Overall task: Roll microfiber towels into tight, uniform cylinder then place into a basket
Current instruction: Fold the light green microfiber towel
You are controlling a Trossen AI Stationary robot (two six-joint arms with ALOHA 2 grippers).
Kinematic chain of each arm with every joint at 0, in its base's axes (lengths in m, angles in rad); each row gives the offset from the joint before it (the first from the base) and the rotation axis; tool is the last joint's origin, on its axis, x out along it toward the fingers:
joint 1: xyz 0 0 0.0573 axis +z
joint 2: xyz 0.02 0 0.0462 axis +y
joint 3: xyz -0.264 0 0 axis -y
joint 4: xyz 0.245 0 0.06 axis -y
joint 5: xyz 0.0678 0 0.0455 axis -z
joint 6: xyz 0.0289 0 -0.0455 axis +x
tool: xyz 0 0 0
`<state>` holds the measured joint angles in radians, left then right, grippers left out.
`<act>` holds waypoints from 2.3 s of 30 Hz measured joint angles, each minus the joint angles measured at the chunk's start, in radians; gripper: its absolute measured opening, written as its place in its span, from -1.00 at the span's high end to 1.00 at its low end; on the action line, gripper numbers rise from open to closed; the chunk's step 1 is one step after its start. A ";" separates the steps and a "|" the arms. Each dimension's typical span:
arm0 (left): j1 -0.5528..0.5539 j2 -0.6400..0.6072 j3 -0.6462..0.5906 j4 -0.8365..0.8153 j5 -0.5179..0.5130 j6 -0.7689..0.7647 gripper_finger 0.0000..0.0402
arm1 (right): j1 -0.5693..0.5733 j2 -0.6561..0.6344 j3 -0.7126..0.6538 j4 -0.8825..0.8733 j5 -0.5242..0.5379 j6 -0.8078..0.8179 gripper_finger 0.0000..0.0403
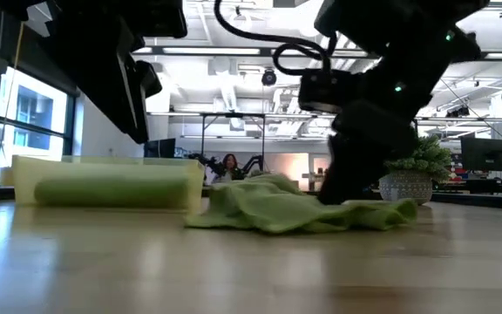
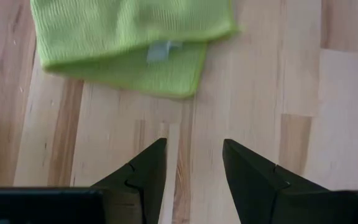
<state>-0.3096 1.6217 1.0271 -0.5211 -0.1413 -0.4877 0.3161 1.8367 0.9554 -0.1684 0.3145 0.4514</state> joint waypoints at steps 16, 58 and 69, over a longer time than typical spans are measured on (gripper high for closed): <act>0.000 0.002 0.000 -0.025 0.009 0.079 0.27 | 0.172 -0.078 -0.011 0.284 -0.001 -0.060 0.30; -0.125 -0.005 0.000 -0.162 -0.032 0.027 0.27 | 0.199 0.187 0.000 0.460 0.172 0.108 0.96; -0.125 -0.004 0.000 -0.017 -0.189 0.098 0.27 | 0.212 -0.012 -0.003 0.423 0.208 0.058 1.00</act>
<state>-0.4343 1.6173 1.0267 -0.5378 -0.3299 -0.3895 0.5278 1.8249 0.9527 0.2542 0.5229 0.5095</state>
